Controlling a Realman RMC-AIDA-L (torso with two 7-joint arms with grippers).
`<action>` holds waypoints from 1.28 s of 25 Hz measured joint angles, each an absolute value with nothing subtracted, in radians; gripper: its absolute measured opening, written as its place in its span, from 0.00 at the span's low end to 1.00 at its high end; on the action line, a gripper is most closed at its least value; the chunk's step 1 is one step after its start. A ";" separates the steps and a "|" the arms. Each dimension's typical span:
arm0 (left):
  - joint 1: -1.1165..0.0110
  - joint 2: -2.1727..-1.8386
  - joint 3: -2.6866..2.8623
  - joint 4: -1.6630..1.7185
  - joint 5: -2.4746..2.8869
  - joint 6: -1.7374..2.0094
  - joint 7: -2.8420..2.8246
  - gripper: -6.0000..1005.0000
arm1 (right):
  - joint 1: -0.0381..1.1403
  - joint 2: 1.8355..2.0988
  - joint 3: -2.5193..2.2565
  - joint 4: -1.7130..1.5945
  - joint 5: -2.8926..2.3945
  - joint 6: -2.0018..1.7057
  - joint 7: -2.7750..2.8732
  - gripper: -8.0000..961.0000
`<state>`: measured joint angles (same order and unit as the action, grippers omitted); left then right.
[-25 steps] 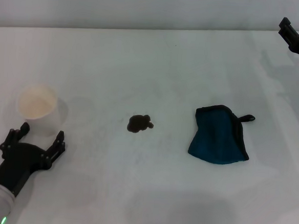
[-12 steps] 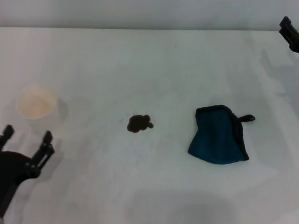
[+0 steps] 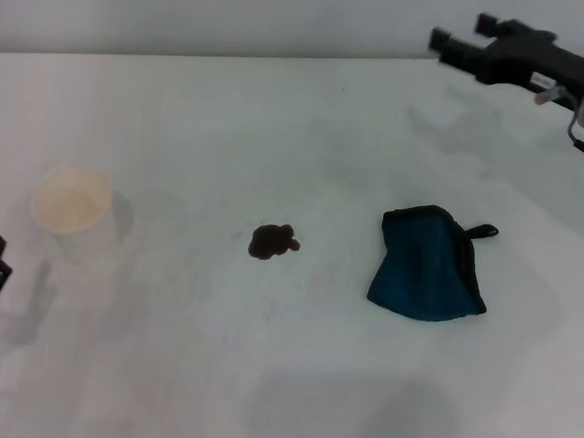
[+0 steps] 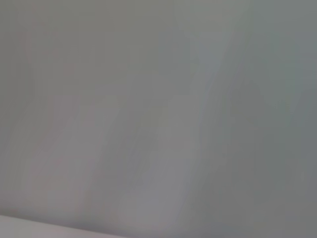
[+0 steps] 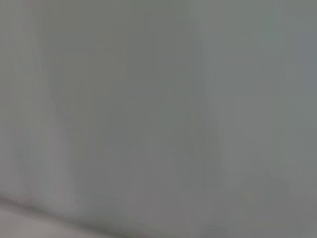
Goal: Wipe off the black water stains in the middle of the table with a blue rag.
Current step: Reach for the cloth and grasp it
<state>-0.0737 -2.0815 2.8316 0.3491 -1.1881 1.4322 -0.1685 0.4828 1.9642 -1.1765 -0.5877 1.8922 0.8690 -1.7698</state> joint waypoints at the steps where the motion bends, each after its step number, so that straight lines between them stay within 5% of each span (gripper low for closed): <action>1: -0.075 -2.081 2.832 0.347 -1.203 1.436 -0.171 0.88 | 0.488 1.958 -1.191 -0.634 1.794 0.858 -1.679 0.87; 7: -0.129 -2.080 2.824 0.288 -1.286 1.443 -0.273 0.88 | 0.521 1.950 -1.195 -0.911 1.259 1.042 -1.191 0.87; 13: -0.187 -2.080 2.813 0.207 -1.296 1.439 -0.338 0.88 | 0.490 2.013 -1.224 -1.309 0.740 1.227 -0.770 0.87; 18: -0.223 -2.079 2.805 0.162 -1.318 1.433 -0.341 0.88 | 0.426 2.014 -1.354 -1.556 0.609 1.329 -0.467 0.87; 32: -0.301 -2.077 2.804 0.110 -1.355 1.380 -0.357 0.88 | 0.416 2.017 -1.569 -1.479 0.458 1.386 -0.089 0.87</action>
